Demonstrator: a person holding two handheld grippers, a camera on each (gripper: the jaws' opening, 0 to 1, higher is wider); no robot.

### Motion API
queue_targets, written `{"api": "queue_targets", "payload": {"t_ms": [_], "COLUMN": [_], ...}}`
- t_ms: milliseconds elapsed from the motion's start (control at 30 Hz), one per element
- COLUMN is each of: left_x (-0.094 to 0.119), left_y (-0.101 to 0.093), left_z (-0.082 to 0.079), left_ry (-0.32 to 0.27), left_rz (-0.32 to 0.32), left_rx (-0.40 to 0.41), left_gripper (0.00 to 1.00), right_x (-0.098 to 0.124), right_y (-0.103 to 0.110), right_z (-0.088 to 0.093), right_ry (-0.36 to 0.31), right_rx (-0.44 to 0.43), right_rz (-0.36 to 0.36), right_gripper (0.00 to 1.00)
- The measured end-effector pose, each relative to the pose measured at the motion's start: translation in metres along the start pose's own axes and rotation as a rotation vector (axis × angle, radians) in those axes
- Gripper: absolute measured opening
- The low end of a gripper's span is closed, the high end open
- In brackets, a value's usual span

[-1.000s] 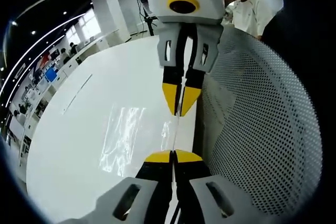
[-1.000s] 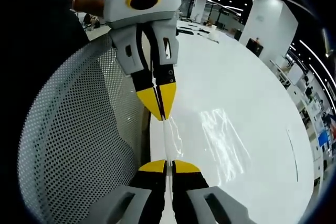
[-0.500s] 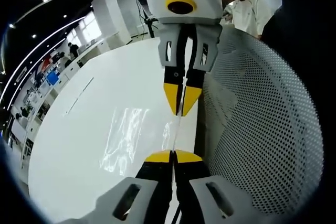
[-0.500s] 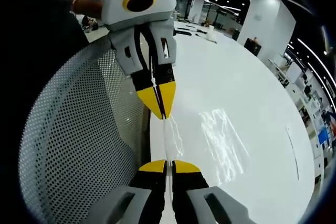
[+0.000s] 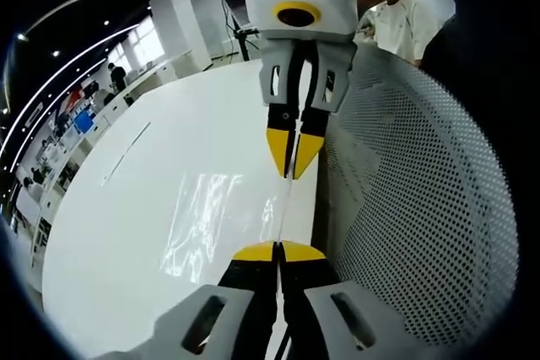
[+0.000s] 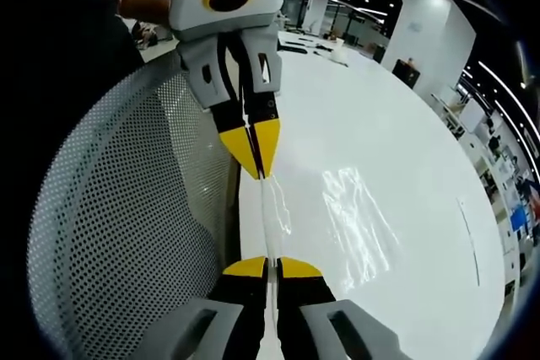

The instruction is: Open the resealable bag by pulling the two sides of the seal apart until the entire bag opening is separated and visibly accessible.

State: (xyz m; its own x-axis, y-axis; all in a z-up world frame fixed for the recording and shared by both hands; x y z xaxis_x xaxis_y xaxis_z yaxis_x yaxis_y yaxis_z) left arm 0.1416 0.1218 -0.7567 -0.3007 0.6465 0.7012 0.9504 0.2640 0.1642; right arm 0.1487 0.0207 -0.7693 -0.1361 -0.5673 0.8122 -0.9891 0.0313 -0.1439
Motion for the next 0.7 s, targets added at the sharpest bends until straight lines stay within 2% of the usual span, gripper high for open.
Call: {"api": "queue_targets", "payload": {"t_ms": [300,700], "left_x": [0.003,0.007], "left_y": [0.002,0.006], "left_z": [0.003,0.001], "left_ry": [0.011,0.004], "left_rz": [-0.012,-0.011], "left_rx": [-0.009,-0.004], "left_gripper": [0.0,0.0], "right_x": [0.001,0.007], "right_y": [0.001,-0.003], "right_z": [0.013,0.02], "right_ry": [0.023,0.046], "right_rx": [-0.01,-0.009], "right_rz": [0.009,0.026], "right_gripper": [0.0,0.0]}}
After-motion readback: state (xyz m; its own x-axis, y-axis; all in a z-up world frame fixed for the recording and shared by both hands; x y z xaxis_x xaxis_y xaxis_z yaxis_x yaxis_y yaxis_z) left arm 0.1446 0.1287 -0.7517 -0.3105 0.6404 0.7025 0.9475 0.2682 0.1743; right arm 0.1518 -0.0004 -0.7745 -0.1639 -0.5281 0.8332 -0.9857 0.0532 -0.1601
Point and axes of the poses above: the point that each gripper's makers call its tool centre point, and the gripper's own axes: x roughly backward along the fingers, y roughly to its left, z roughly out of its underside, the point moved 4 cm from there along x, roughly backward along the fingers, and after that the axes turned 1 degree about x, right-handed, at the moved point
